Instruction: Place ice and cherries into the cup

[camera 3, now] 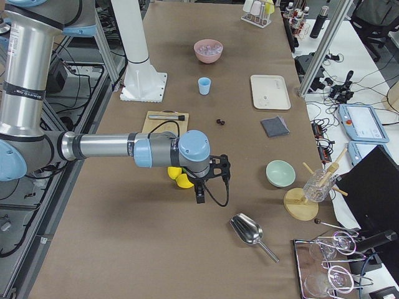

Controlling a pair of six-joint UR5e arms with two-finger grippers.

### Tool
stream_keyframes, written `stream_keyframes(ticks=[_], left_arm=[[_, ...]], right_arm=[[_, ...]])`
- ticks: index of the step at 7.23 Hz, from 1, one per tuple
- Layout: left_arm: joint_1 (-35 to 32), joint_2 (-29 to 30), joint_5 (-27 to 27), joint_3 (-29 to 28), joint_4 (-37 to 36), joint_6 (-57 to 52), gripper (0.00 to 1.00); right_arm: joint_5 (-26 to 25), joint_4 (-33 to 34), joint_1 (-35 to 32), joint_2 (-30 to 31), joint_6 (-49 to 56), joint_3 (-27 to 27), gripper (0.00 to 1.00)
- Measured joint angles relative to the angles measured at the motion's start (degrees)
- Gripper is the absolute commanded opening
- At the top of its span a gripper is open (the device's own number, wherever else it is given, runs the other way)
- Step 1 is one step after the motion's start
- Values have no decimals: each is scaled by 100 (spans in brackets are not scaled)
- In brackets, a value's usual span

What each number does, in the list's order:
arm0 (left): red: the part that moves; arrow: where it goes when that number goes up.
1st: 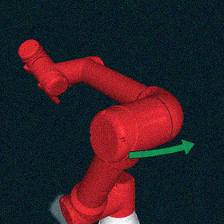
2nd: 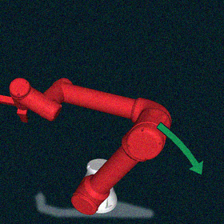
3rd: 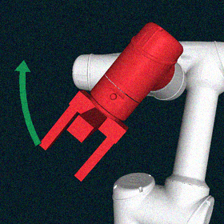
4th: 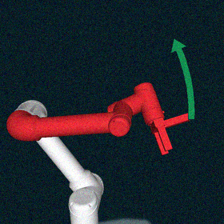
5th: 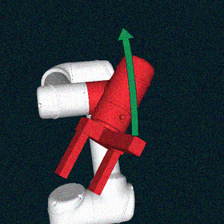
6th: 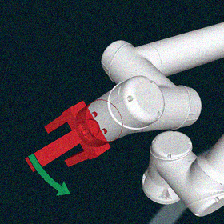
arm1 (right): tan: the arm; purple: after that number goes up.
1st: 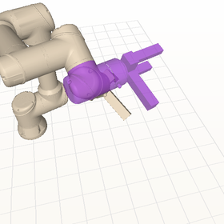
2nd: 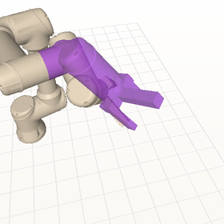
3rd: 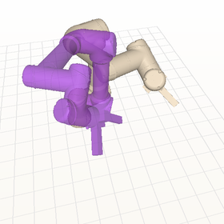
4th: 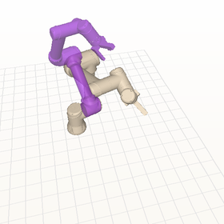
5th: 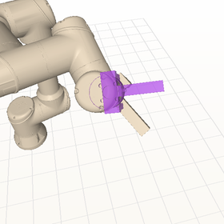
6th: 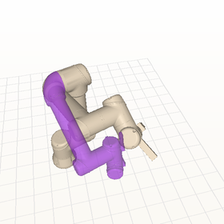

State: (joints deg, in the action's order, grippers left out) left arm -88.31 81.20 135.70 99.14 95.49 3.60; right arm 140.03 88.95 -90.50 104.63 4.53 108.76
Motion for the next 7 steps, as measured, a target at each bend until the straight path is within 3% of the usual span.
stream_keyframes(ticks=[4, 7], left_arm=[[0, 57, -46, -15, 245, -25, 98], [-2, 31, -23, -136, 1650, -21, 98]], right_arm=[[65, -520, -192, -383, -158, -97, 100], [85, -893, -237, -416, -421, -262, 100]])
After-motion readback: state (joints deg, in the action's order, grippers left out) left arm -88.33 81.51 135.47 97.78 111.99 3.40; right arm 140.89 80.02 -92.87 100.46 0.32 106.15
